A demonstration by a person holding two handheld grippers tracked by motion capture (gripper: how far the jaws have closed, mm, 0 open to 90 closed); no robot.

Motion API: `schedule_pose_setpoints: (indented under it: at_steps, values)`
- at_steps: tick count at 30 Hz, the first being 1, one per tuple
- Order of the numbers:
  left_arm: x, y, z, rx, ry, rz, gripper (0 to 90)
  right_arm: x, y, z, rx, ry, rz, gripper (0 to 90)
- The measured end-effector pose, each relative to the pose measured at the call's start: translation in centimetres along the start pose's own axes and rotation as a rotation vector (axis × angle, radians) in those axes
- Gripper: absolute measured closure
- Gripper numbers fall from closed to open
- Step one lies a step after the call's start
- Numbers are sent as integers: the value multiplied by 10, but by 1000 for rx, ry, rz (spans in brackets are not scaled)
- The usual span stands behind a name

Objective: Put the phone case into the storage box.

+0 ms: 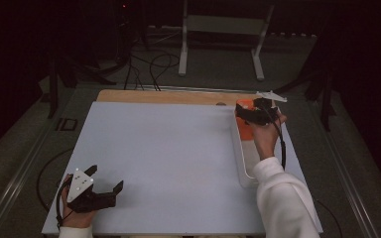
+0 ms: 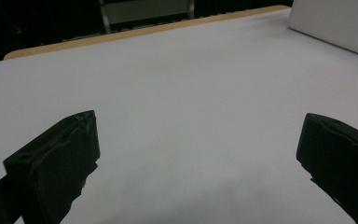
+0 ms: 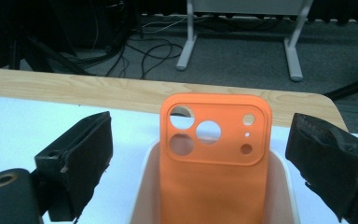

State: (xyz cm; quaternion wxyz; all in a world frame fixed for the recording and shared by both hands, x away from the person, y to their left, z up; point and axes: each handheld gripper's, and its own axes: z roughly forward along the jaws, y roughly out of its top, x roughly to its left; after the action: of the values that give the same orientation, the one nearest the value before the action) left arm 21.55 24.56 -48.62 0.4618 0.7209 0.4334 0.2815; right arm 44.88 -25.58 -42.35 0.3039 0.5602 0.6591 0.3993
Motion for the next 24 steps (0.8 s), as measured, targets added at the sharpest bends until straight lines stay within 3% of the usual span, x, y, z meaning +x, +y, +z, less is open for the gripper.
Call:
schedule_pose_setpoints:
  at_steps: [12,24]
  values:
    - [0,0,1,2,-1,2,0,4,-5,-12,-16,50,-18,75]
    - [-1,1,2,6,-8,7,0,16,-12,-29,-27,140,-71,75]
